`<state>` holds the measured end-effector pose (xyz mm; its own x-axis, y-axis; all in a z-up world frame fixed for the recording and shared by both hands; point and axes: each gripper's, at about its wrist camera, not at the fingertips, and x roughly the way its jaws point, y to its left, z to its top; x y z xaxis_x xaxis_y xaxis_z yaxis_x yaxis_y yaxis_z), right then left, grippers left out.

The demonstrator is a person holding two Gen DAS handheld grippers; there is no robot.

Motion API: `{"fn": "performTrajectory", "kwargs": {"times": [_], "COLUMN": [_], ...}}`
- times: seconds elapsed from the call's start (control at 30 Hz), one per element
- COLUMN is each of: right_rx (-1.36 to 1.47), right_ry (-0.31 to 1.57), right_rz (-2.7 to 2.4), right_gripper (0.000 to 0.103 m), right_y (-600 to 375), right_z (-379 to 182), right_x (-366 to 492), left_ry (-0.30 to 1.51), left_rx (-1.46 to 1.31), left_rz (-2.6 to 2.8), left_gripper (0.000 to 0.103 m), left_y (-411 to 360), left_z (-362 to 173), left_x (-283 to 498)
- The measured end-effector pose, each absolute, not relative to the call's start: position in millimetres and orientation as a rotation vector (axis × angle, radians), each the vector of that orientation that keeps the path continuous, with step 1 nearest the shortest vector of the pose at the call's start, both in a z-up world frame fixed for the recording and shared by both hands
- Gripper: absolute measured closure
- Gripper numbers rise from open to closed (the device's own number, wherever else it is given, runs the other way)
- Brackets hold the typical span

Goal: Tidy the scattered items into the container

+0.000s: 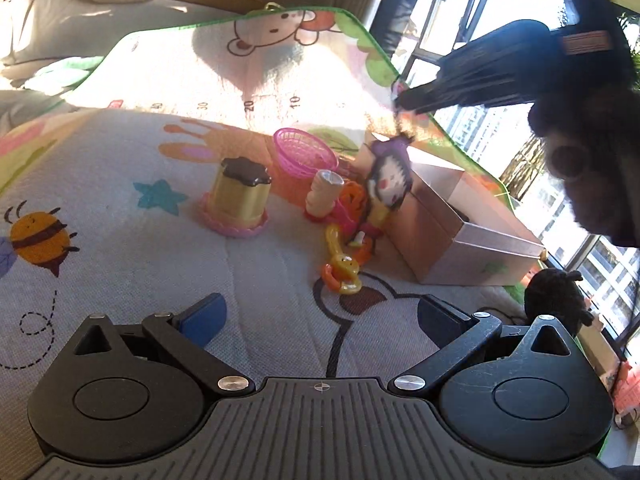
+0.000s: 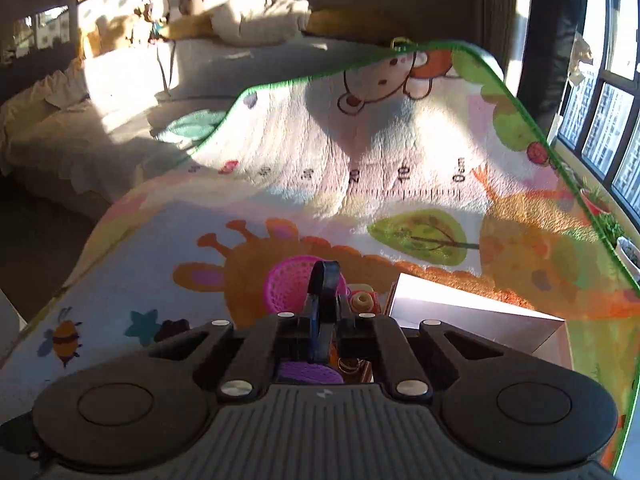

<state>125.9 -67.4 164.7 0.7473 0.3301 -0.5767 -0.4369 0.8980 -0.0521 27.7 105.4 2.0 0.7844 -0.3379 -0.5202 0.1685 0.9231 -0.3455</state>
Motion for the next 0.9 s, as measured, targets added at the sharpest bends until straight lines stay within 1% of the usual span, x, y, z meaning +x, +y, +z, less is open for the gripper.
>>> {"fn": "performTrajectory", "kwargs": {"times": [0.13, 0.23, 0.3, 0.43, 0.57, 0.67, 0.77, 0.8, 0.87, 0.9], "right_rx": [-0.173, -0.169, -0.175, -0.169, -0.115, -0.056, 0.002, 0.011, 0.01, 0.006], "right_ry": [0.441, 0.41, 0.417, 0.497, 0.587, 0.591, 0.568, 0.554, 0.527, 0.508], "right_rz": [0.463, 0.476, 0.461, 0.459, 0.499, 0.509, 0.494, 0.479, 0.433, 0.395], "right_gripper": [0.095, 0.095, 0.097, 0.097, 0.097, 0.097, 0.096, 0.094, 0.082, 0.064], "right_y": [-104, -126, -138, -153, -151, -147, -160, -168, -184, -196], "right_z": [211, 229, 231, 214, 178, 163, 162, 163, 162, 160], "right_x": [52, 9, -11, -31, -26, -11, -5, -6, -11, -15], "left_ry": [0.581, 0.55, 0.567, 0.608, 0.628, 0.641, 0.644, 0.646, 0.659, 0.666], "left_rx": [-0.235, -0.182, -0.181, -0.13, -0.067, -0.029, -0.002, 0.006, 0.023, 0.033], "left_rz": [-0.308, -0.339, -0.366, -0.457, -0.52, -0.505, -0.502, -0.506, -0.519, -0.531], "left_gripper": [0.0, 0.0, 0.0, 0.0, 0.0, 0.0, 0.0, 0.0, 0.0, 0.0], "left_y": [98, 90, 85, 69, 56, 50, 45, 41, 28, 19], "left_z": [5, 11, 13, 20, 25, 32, 37, 38, 37, 36], "left_x": [22, 13, 7, -12, -26, -30, -35, -35, -33, -31]}}
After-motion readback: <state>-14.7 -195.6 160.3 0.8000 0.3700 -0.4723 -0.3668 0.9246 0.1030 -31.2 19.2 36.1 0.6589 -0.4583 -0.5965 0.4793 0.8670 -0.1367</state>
